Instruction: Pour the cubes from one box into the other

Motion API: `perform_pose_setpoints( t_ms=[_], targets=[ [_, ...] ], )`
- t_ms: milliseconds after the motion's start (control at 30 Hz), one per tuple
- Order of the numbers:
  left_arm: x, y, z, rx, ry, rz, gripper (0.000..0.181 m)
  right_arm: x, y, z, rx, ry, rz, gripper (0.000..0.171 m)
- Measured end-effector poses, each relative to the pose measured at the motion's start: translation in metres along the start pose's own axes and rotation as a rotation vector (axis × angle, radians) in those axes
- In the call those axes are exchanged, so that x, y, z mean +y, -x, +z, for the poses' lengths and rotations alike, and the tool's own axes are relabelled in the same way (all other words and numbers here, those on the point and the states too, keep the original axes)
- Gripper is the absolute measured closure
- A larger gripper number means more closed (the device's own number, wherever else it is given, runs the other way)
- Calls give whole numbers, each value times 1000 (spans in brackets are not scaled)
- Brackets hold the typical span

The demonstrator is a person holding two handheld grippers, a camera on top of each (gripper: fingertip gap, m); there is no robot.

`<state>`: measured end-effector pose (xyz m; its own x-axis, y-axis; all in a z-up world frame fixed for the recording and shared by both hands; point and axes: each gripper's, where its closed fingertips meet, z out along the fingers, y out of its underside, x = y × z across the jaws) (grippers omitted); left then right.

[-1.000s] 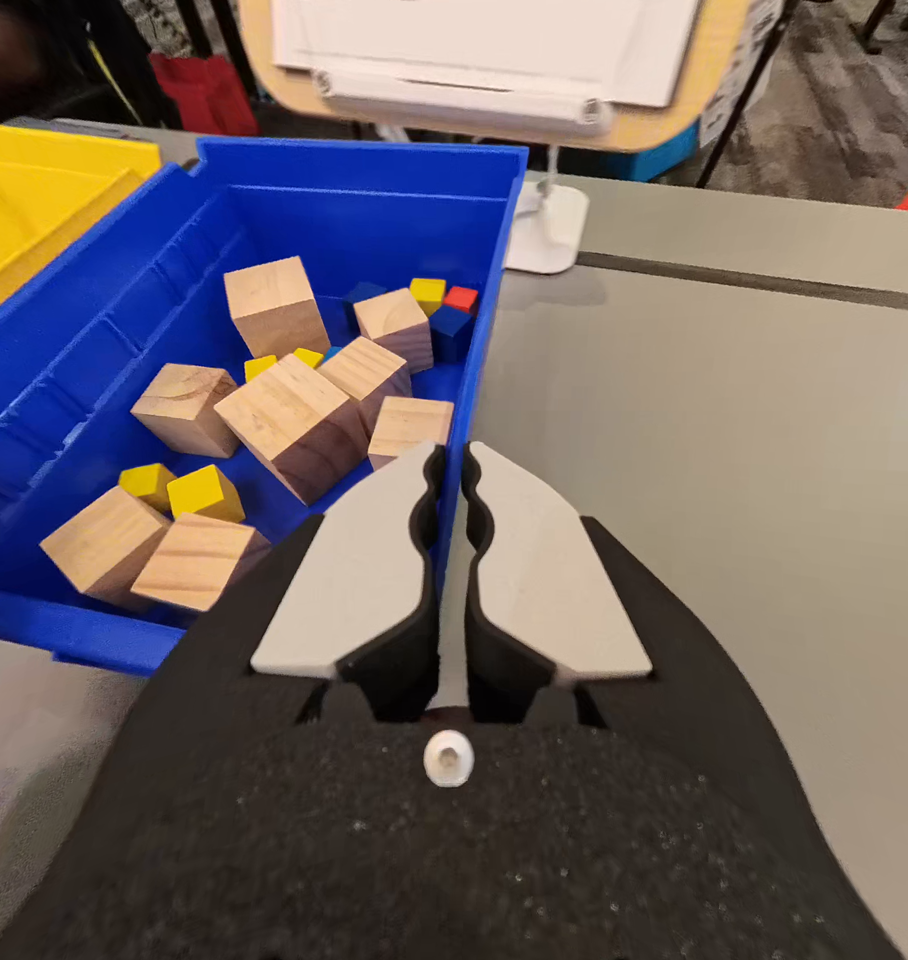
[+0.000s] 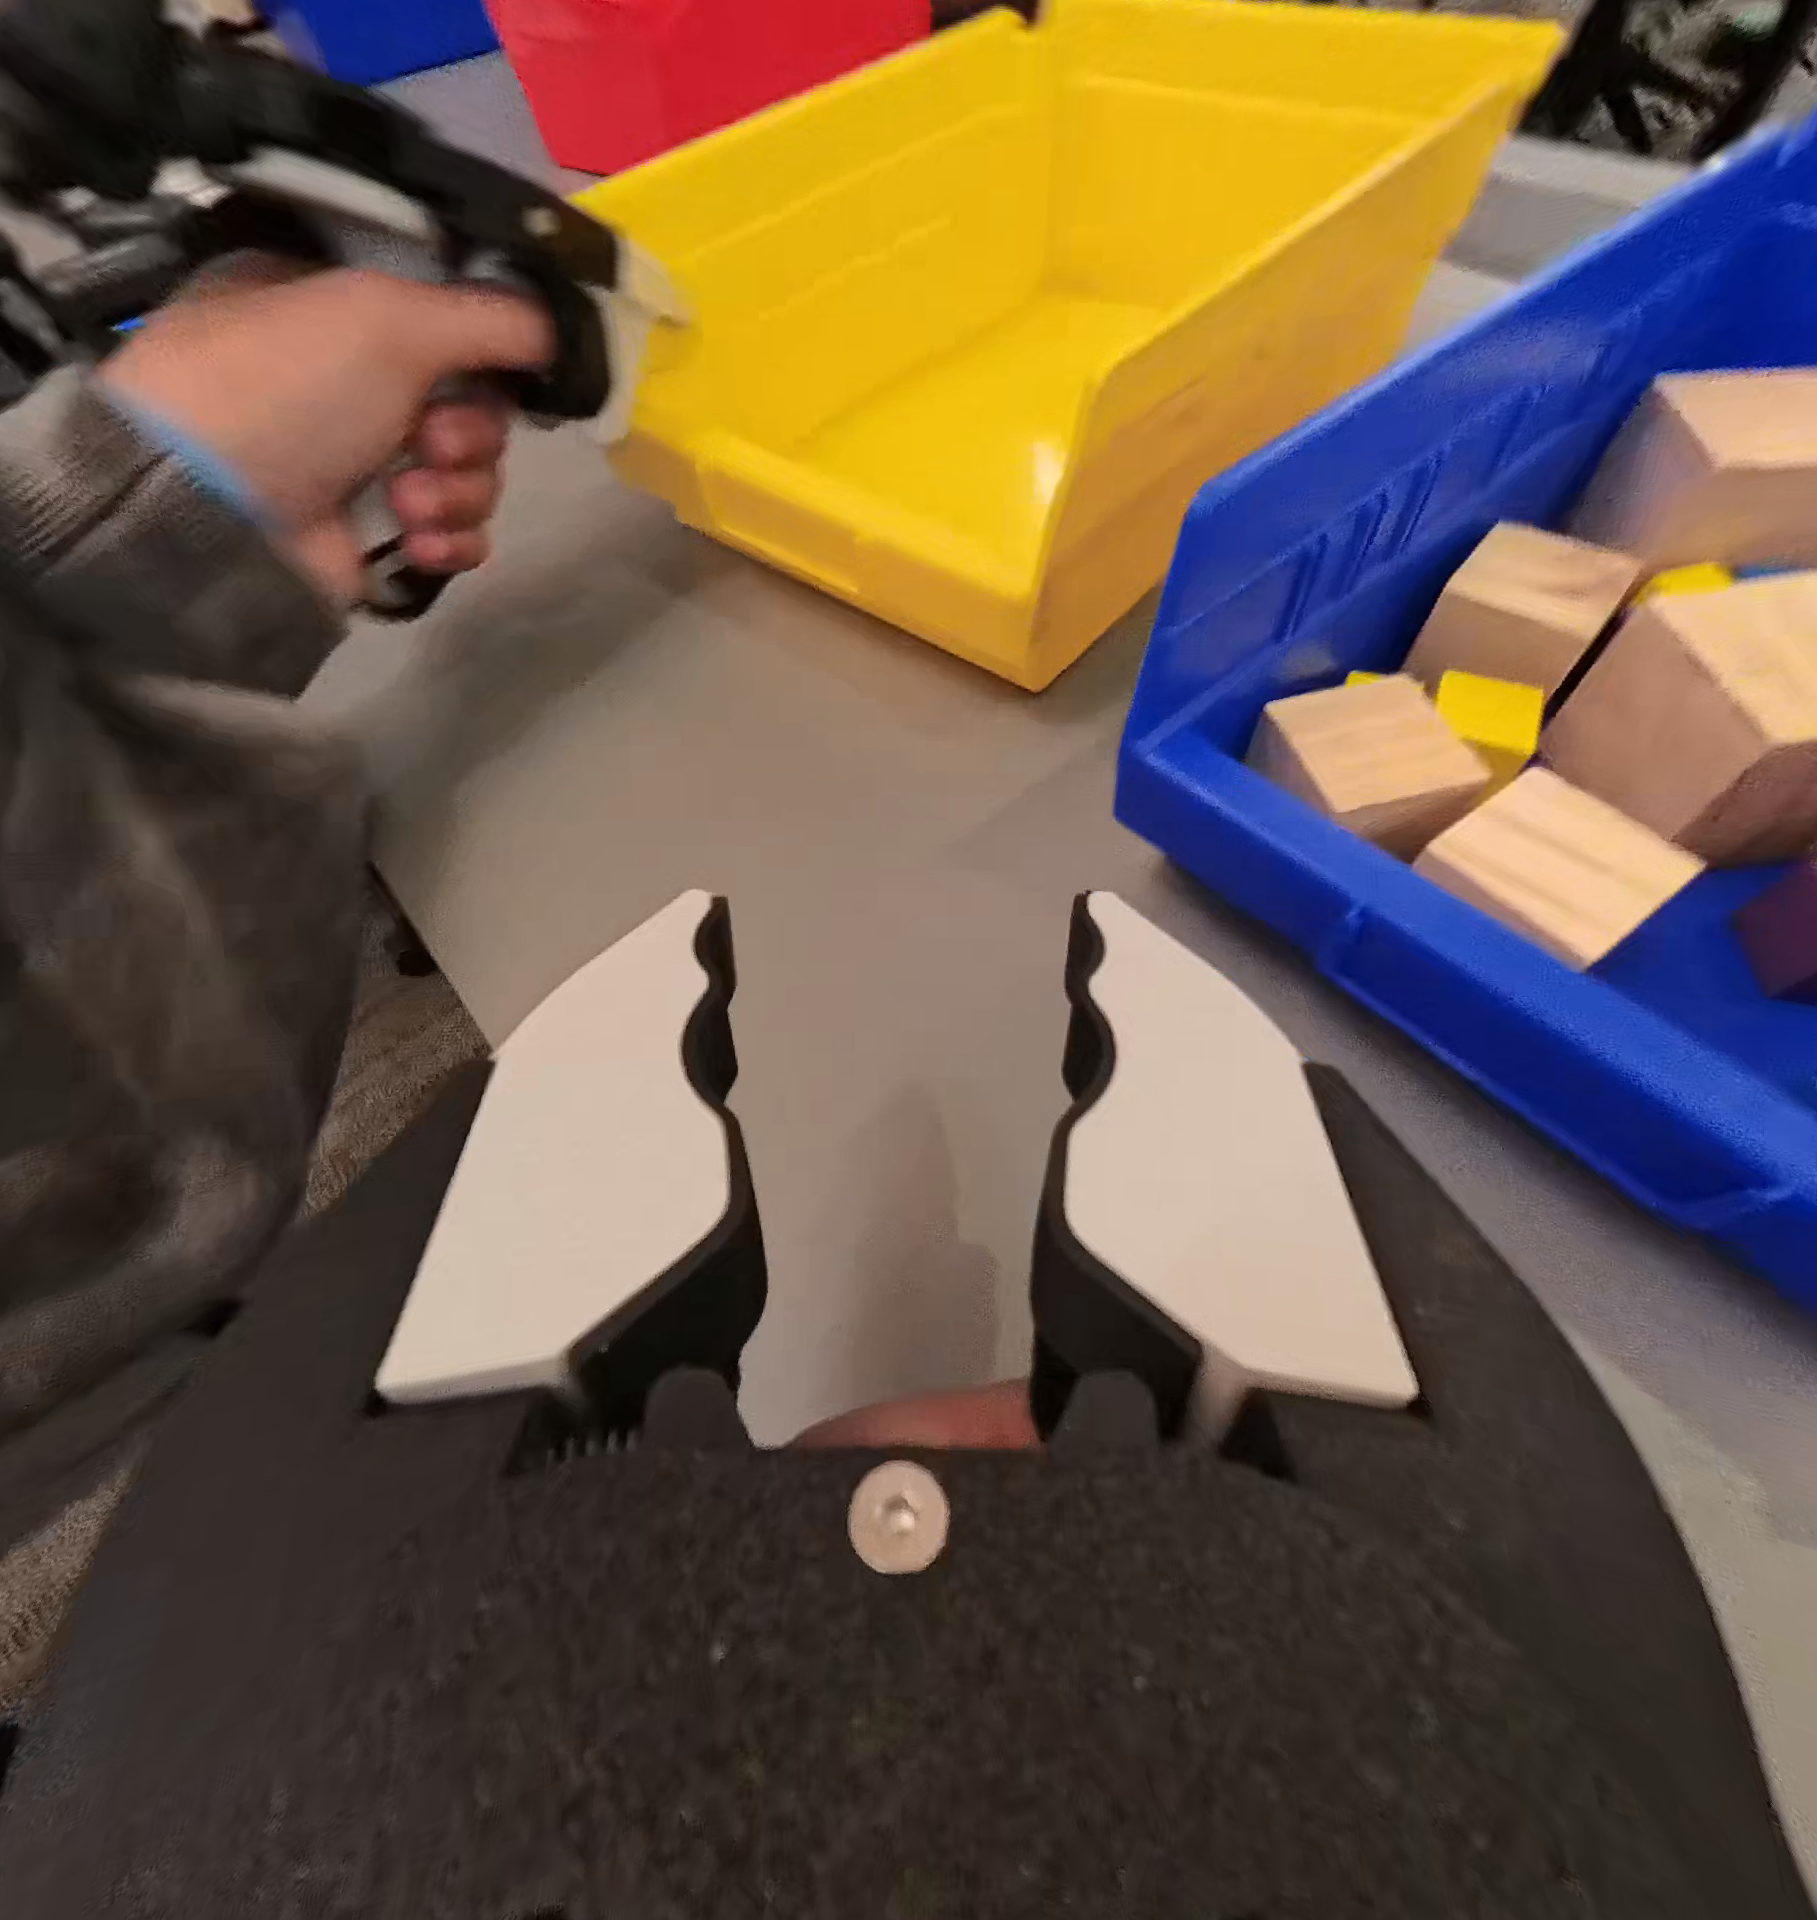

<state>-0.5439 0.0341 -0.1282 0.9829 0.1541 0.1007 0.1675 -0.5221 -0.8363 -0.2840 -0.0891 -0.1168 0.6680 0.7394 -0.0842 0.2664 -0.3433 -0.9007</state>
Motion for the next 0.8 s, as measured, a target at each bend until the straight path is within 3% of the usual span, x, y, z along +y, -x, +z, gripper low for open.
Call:
perform_pose_setpoints(
  t_ms=[200,267,300,367,467,567,633,800],
  targets=[
    [63,5,-99,-142,14,-20,178,-10,21,43,88,-6,89,117],
    [81,4,-126,-153,-8,-28,177,-12,13,56,199,-1,69,118],
    [88,4,-138,-161,-21,-28,177,-11,6,61,271,7,50,128],
    [100,4,-157,-151,-45,-56,176,-9,26,69,187,25,20,166],
    [104,4,-181,-142,-94,-46,175,-13,38,58,198,50,-13,168],
    [84,-3,-206,-99,-193,-45,175,-46,48,27,194,-70,-40,167],
    [51,-22,-223,-88,-276,-7,176,-80,39,-5,254,-163,-79,167],
    [-60,-142,-241,53,-446,138,176,-161,-49,-116,445,-361,-71,167]
  ],
)
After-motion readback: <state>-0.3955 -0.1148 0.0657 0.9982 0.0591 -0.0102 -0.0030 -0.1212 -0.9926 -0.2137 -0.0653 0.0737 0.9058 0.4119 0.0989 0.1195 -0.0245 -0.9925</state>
